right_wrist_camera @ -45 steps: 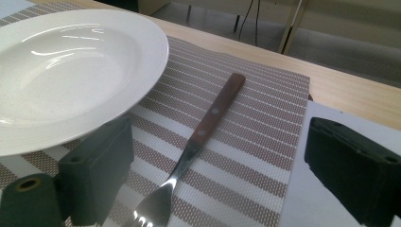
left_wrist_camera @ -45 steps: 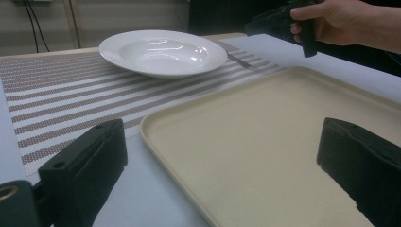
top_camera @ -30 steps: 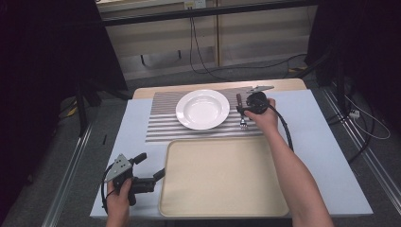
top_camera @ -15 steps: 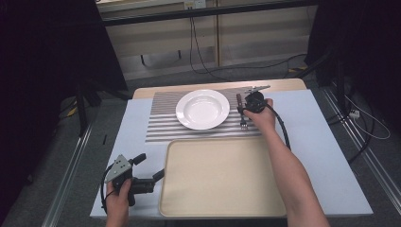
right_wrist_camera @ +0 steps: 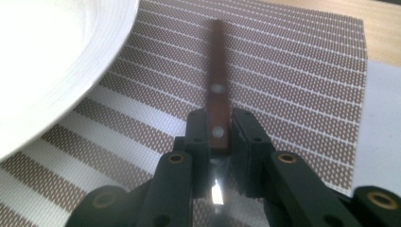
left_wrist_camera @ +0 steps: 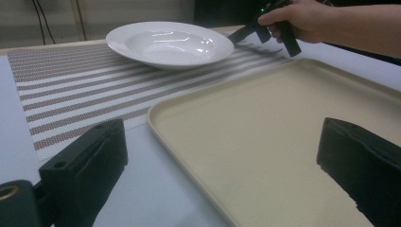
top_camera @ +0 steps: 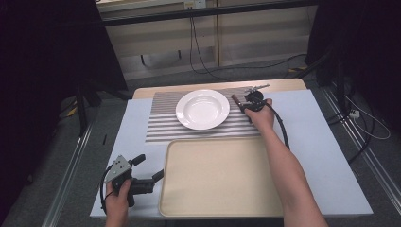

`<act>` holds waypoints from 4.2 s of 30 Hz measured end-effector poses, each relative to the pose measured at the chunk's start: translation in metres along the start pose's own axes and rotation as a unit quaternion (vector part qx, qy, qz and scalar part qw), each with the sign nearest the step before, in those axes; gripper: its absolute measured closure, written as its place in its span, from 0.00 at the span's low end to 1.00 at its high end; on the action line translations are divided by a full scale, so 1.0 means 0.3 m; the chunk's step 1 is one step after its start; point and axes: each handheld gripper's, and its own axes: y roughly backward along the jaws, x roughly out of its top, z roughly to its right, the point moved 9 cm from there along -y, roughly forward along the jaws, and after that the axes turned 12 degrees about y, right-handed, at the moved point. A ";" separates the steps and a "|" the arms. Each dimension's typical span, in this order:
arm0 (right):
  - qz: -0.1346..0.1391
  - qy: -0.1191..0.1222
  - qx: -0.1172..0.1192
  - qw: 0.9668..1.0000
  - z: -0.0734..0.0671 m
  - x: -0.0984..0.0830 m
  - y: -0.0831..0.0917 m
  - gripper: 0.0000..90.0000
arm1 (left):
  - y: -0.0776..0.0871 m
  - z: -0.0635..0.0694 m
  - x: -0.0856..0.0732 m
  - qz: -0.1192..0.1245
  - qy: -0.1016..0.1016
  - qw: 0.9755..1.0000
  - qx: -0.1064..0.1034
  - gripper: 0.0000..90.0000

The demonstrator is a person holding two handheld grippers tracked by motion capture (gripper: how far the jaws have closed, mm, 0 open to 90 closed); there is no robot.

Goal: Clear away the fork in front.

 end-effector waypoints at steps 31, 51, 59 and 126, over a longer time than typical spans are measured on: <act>-0.033 0.046 0.046 0.997 -0.042 -0.171 0.198 0.80 | -0.009 0.025 0.011 0.005 -0.004 1.000 -0.011 0.03; -0.045 0.073 0.057 0.995 -0.054 -0.211 0.243 0.86 | -0.009 0.028 0.010 0.003 -0.008 1.000 -0.010 0.03; -0.061 0.068 0.057 0.994 -0.057 -0.222 0.252 0.85 | -0.002 0.031 0.015 0.008 -0.009 1.000 -0.009 0.03; -0.002 0.042 0.037 0.998 -0.005 -0.153 0.298 0.86 | -0.005 0.020 0.021 0.011 -0.004 1.000 -0.006 0.03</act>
